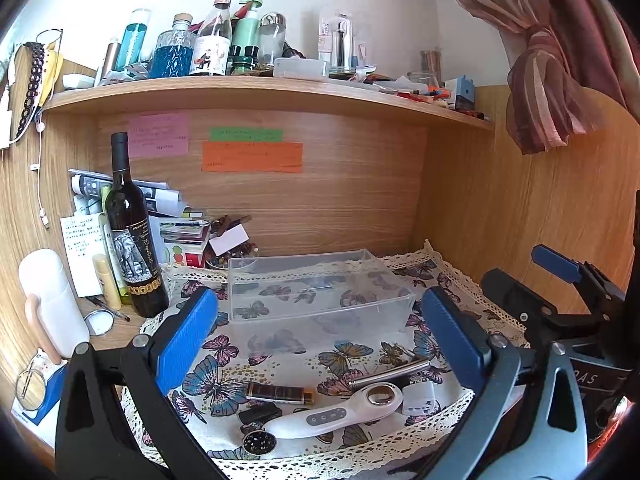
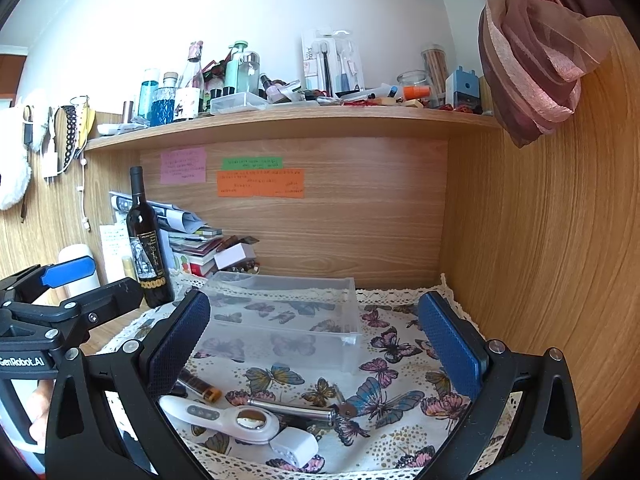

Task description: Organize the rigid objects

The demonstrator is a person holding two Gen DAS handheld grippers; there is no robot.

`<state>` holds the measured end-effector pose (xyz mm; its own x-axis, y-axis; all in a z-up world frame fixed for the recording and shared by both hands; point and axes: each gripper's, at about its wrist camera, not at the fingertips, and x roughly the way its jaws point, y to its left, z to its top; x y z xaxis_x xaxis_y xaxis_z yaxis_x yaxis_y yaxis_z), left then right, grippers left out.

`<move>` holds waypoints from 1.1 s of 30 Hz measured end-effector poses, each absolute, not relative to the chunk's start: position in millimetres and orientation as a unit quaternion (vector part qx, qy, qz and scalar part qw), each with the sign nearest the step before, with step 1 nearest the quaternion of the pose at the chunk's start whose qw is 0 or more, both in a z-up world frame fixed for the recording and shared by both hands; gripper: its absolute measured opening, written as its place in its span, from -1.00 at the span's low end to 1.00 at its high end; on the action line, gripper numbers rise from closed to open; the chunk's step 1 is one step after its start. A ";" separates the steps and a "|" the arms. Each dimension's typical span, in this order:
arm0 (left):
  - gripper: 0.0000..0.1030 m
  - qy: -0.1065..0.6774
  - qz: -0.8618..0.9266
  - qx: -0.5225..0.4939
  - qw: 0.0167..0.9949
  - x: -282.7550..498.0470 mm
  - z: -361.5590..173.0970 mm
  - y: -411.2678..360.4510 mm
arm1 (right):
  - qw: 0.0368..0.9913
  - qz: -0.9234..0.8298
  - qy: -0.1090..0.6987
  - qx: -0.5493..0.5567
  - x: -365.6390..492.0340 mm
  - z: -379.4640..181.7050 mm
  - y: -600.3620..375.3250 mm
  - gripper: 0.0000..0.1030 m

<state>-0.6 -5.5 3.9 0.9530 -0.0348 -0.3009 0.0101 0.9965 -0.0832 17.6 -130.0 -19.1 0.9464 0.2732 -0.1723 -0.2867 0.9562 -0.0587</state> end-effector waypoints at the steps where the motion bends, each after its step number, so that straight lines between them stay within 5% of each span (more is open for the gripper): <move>1: 1.00 0.152 -0.012 -0.040 0.987 -0.1 4.3 -6.2 | 0.986 0.141 0.081 -0.043 17.6 -19.4 -129.9 1.00; 10: 0.98 0.145 -0.008 -0.041 0.988 2.8 1.4 -4.8 | 0.984 0.142 0.098 -0.042 27.2 -26.0 -129.1 1.00; 12: 0.67 0.154 -0.007 -0.042 0.987 5.4 -1.2 -2.0 | 0.984 0.138 0.106 -0.042 30.2 -29.1 -128.9 1.00; 24: 0.37 0.250 0.032 -0.075 0.965 26.4 -48.9 41.7 | 0.966 0.141 0.213 -0.028 56.6 -66.3 -139.8 0.39; 33: 0.37 0.331 0.045 -0.081 0.939 24.8 -103.9 53.8 | 0.950 0.158 0.265 -0.048 59.7 -92.8 -130.2 0.36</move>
<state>24.8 53.8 -103.9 0.7764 0.0295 -0.6296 -0.1376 0.9828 -0.1235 59.7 -130.2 -92.8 0.8094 0.2748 -0.5190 -0.3261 0.9453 -0.0081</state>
